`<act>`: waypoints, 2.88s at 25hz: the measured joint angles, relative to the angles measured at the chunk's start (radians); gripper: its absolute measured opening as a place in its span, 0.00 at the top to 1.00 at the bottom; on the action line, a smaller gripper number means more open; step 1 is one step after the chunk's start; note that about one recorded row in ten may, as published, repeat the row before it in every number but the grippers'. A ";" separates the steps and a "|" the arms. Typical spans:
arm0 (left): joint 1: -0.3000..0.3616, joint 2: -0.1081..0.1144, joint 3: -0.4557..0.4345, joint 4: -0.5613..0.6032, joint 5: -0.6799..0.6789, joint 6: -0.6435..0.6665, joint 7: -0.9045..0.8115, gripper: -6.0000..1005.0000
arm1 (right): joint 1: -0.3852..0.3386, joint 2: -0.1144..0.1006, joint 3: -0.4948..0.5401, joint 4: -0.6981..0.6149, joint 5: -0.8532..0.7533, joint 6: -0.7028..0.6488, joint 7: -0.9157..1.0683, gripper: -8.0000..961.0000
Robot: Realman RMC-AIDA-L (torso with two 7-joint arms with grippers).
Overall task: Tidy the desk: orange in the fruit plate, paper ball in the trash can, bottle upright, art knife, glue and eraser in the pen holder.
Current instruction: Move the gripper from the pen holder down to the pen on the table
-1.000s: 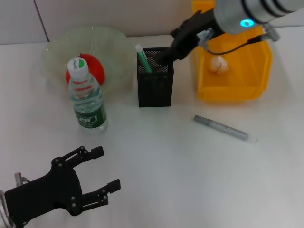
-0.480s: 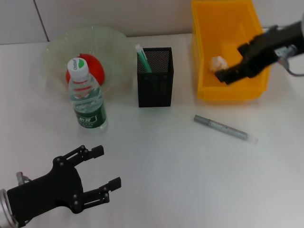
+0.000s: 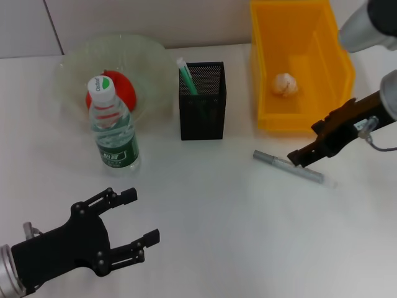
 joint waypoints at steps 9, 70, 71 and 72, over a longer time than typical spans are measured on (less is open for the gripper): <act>-0.001 0.000 -0.001 0.000 0.000 -0.010 0.000 0.16 | 0.068 -0.001 -0.040 0.151 -0.083 0.056 -0.147 0.19; 0.001 -0.007 0.008 -0.006 0.000 -0.018 0.000 0.16 | 0.166 0.000 -0.157 0.482 -0.154 0.295 -0.168 0.66; 0.002 -0.007 0.008 -0.006 0.000 -0.019 0.000 0.16 | 0.169 -0.001 -0.156 0.489 -0.154 0.296 -0.168 0.66; 0.002 -0.007 0.008 -0.006 0.000 -0.019 0.000 0.16 | 0.173 -0.001 -0.154 0.498 -0.154 0.296 -0.168 0.66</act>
